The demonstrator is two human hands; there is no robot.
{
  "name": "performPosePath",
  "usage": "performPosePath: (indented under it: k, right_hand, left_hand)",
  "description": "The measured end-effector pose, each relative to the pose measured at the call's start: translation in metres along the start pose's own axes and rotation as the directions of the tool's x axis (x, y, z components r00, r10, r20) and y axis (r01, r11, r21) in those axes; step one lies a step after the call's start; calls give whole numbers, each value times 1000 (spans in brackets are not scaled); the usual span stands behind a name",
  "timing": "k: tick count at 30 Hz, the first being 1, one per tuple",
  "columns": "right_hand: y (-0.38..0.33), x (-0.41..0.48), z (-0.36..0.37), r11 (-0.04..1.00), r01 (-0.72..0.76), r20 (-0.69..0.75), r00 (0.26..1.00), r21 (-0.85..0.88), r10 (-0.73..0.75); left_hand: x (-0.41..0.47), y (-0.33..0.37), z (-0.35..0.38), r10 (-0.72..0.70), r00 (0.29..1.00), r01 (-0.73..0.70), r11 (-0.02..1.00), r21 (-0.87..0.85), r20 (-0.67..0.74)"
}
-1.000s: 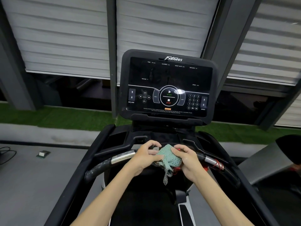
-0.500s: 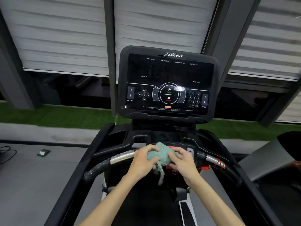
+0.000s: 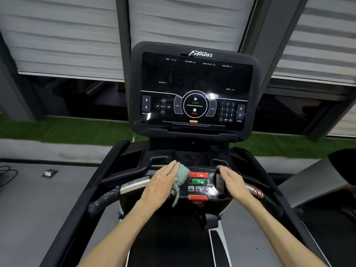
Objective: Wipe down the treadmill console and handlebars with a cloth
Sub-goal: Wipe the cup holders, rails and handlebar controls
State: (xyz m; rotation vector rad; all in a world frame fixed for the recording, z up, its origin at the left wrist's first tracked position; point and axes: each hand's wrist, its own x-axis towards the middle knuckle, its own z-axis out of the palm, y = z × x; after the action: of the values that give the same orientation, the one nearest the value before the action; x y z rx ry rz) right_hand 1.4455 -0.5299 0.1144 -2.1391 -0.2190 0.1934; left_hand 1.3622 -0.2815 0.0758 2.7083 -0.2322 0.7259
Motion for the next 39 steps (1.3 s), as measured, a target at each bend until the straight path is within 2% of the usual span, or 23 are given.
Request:
performPosePath:
  k: [2,7,10,13,16,20,26,31,34,37,39]
  right_hand:
    - [2,-2,1,1000,27,22,999,-14,-26]
    - [6,-9,-4,933,183,143,979,-311,-144]
    - [10,-6,-15,914,234,218,961,-331,-167]
    - [13,-5,-26,911,254,258,950,-324,-173]
    - [15,-9,-24,907,274,258,946,-321,-195]
    - [15,-10,-18,918,282,228,948,-279,-222]
    - [18,-7,-21,960,219,244,954,-174,-174]
    - [21,-6,-25,968,227,243,950,-106,-196]
    - [18,-7,-22,964,233,226,953,-130,-200]
    - [17,-8,-20,959,232,208,958,-164,-196]
    - [18,-7,-18,954,236,198,960,-184,-199]
  left_hand:
    - [8,4,2,44,999,-44,999,8,3]
    - [45,45,29,198,980,-198,980,12,16]
    - [49,56,33,227,973,-228,973,24,36]
    - [35,35,21,191,980,-196,977,80,64]
    - [14,13,10,96,994,-102,985,140,49]
    - [-1,22,18,-11,999,4,984,176,38]
    - [26,63,34,100,991,-115,976,183,90]
    - [20,36,14,67,993,-83,979,188,93]
    - [4,11,6,-20,997,8,986,168,70]
    - [-8,17,12,-94,995,85,982,169,45]
    - [-7,31,16,-76,996,64,976,210,50]
